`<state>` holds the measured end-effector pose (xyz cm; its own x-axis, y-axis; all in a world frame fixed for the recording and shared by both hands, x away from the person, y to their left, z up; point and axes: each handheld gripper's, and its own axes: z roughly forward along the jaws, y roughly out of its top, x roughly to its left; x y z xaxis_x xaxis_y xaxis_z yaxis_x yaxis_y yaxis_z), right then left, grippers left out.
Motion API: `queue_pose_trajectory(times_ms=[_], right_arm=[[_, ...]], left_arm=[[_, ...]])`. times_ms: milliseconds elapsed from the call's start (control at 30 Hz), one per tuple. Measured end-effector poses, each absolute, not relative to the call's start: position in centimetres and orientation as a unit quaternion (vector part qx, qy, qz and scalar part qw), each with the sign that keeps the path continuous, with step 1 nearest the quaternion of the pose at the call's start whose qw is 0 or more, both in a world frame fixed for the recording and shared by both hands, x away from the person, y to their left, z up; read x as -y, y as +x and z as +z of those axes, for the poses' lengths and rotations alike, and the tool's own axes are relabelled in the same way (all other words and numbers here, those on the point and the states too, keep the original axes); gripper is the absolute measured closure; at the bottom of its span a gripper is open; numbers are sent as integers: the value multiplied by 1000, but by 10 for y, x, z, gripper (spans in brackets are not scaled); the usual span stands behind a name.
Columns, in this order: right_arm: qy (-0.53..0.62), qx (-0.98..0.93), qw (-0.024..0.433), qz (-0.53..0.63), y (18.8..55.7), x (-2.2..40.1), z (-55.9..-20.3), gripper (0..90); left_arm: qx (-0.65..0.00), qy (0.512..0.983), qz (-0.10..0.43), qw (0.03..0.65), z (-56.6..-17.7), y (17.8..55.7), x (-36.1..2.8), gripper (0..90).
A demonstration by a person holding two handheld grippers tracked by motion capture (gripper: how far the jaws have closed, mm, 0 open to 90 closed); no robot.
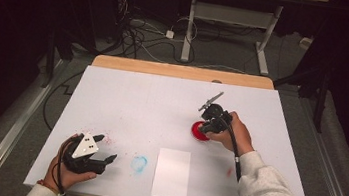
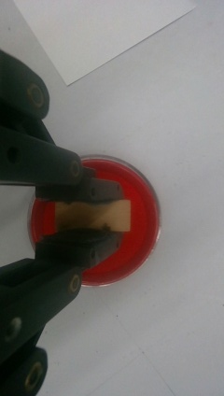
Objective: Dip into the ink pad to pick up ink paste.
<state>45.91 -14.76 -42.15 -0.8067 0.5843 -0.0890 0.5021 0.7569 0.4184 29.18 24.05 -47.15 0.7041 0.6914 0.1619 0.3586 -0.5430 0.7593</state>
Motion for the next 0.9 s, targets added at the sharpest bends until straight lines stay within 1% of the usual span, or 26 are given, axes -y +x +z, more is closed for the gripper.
queue_pose_trajectory(times_ms=[100,133,167,200,433,667,900], right_arm=[[295,-927,119,199,458,151,-413,765],[300,-921,122,218,457,155,-402,765],[300,-921,122,218,457,155,-402,765],[296,-917,134,230,454,157,-389,765],[290,-913,150,245,447,158,-366,765],[291,-913,152,244,446,158,-361,764],[292,-917,143,229,451,152,-375,764]], left_arm=[[-310,848,229,364,-471,292,-240,225],[-309,848,229,363,-471,292,-240,225],[-309,849,230,363,-471,292,-240,225],[-309,849,229,363,-471,292,-240,225],[-307,850,230,361,-471,291,-239,225],[-309,849,230,362,-471,292,-241,225],[-307,850,230,360,-471,292,-240,225]])
